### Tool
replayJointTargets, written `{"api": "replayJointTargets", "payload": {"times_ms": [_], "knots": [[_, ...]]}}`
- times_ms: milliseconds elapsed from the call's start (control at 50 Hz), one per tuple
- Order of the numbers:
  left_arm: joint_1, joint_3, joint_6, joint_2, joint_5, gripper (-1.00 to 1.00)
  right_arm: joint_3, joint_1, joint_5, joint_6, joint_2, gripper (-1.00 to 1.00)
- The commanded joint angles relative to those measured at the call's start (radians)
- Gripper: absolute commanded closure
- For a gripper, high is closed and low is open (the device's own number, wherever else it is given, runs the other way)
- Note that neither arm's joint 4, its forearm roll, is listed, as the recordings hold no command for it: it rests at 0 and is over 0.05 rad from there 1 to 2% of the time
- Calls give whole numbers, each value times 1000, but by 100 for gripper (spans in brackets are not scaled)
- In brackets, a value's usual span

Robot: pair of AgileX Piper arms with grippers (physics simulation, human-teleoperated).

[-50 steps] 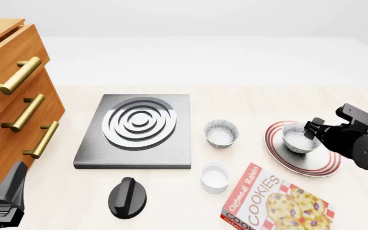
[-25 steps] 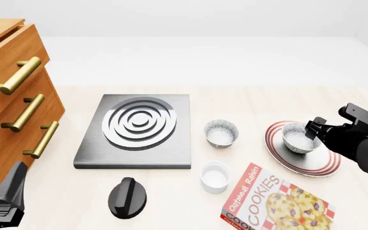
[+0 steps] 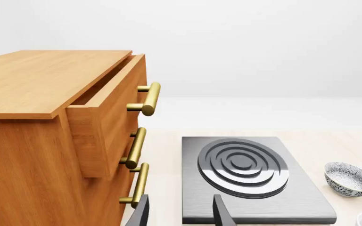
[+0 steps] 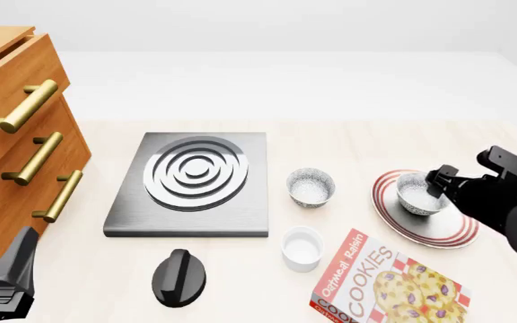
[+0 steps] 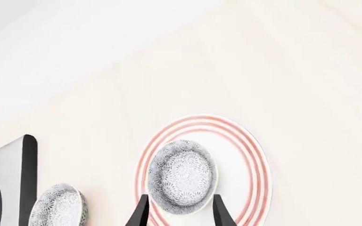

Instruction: Pick the akita bowl next to the plate and place it on the plate.

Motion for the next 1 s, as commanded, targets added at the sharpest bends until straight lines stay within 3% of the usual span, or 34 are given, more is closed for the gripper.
{"api": "replayJointTargets", "payload": {"times_ms": [20,760,1000], "knots": [[0,0,0,0,0,-100,26,23,-3,9,-37,-100],[0,0,0,0,0,-100,81,152,35,31,-176,-100],[0,0,0,0,0,-100,103,257,74,31,-288,-100]]}}
